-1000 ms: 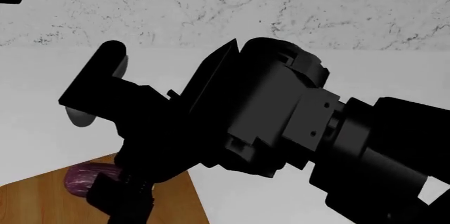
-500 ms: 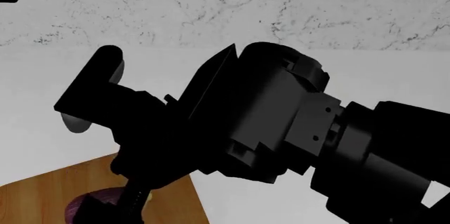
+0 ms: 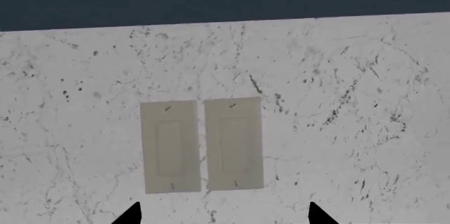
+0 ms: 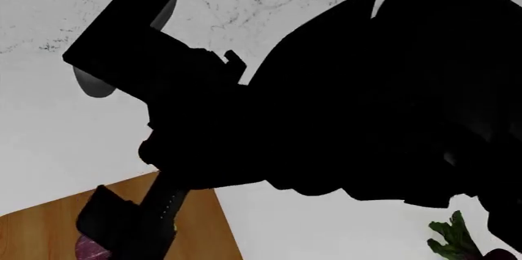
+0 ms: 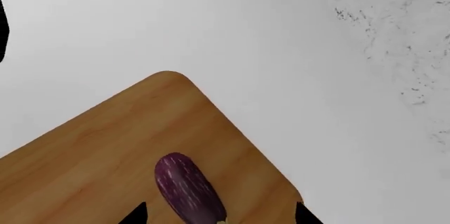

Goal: Clear the non-vegetable object off the cutting board and place the vegetables onto it.

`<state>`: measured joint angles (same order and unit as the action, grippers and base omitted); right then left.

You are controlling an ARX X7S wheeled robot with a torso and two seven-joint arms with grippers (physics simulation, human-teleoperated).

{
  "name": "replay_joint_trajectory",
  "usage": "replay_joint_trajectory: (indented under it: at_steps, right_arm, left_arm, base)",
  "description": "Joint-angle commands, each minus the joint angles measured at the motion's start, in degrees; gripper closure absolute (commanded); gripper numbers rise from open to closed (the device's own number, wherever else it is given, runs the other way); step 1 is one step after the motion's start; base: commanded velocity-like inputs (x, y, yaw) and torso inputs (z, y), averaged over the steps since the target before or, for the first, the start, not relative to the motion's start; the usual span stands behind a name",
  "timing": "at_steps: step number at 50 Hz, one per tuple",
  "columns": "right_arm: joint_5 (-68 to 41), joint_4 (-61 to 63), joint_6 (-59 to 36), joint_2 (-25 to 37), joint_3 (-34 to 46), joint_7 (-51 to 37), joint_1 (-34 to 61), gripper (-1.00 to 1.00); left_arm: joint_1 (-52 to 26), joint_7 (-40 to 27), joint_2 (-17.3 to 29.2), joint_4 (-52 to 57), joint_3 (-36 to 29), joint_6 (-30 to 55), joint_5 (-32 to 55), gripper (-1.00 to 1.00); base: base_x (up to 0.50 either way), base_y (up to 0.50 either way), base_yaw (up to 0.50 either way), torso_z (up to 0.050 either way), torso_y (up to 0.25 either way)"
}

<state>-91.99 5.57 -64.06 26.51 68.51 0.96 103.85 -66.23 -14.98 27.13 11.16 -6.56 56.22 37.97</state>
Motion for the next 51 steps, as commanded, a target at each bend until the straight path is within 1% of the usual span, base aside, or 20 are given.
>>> replay_joint_trajectory:
  at_steps: [1,5,9,14,21,25,31,35,40,43,46,50,51]
  right_arm:
    - [-12.8,7.7,-1.9,7.0,-5.2,-13.7,5.5,-1.00]
    - [-16.3,9.6,-0.6,9.9,-7.0,-18.0,6.9,-1.00]
    - [-18.4,11.2,-0.6,12.1,-8.2,-20.2,9.1,-1.00]
    - [-22.3,14.9,1.7,15.4,-9.5,-25.2,9.2,-1.00]
    - [-26.2,21.9,7.8,19.9,-12.3,-35.4,9.4,-1.00]
    - [-25.5,25.2,11.1,21.8,-13.6,-40.5,8.8,-1.00]
    - [-22.3,29.9,17.7,24.8,-18.2,-44.6,7.3,-1.00]
    - [-23.4,33.7,21.1,28.1,-19.6,-48.2,5.1,-1.00]
    - [-24.5,39.5,25.6,31.3,-21.0,-52.7,2.0,-1.00]
    - [-25.0,43.4,28.2,33.4,-21.7,-56.4,0.4,-1.00]
    - [-25.8,45.5,30.0,34.8,-22.3,-58.8,-0.3,-1.00]
    - [-25.6,49.8,33.8,39.5,-23.6,-61.7,-3.5,-1.00]
    - [-25.6,50.3,34.2,39.9,-23.8,-62.0,-3.9,-1.00]
  left_arm:
    - [-0.2,-0.1,0.0,0.9,-0.1,0.4,0.6,-1.00]
    - [-0.4,0.1,0.0,0.9,-0.5,0.3,0.5,-1.00]
    - [-0.8,0.3,0.1,0.5,-0.9,0.2,0.2,-1.00]
    - [-1.2,0.5,0.2,0.2,-1.4,0.0,0.0,-1.00]
    - [-0.3,0.3,0.5,1.1,-0.5,0.2,0.8,-1.00]
    - [0.0,0.1,0.5,1.4,-0.2,0.2,1.1,-1.00]
    - [-0.1,-1.0,0.6,4.2,1.2,2.4,3.2,-1.00]
    - [0.8,-2.1,1.3,8.0,3.1,4.8,5.6,-1.00]
    - [2.9,-4.2,2.2,13.8,7.2,8.5,10.2,-1.00]
    - [4.2,-6.3,2.6,18.7,11.6,12.0,15.2,-1.00]
    - [5.2,-7.9,2.9,21.9,14.7,14.3,18.8,-1.00]
    - [6.8,-11.0,3.3,26.5,20.3,18.0,25.8,-1.00]
    - [7.0,-11.2,3.4,26.9,20.8,18.2,26.4,-1.00]
  base:
    - [0.00,0.00,0.00,0.000,0.000]
    - [0.00,0.00,0.00,0.000,0.000]
    - [0.00,0.00,0.00,0.000,0.000]
    - [0.00,0.00,0.00,0.000,0.000]
    - [0.00,0.00,0.00,0.000,0.000]
    - [0.00,0.00,0.00,0.000,0.000]
    - [0.00,0.00,0.00,0.000,0.000]
    - [0.00,0.00,0.00,0.000,0.000]
    - [0.00,0.00,0.00,0.000,0.000]
    - [0.00,0.00,0.00,0.000,0.000]
    - [0.00,0.00,0.00,0.000,0.000]
    - [0.00,0.00,0.00,0.000,0.000]
    - [0.00,0.00,0.00,0.000,0.000]
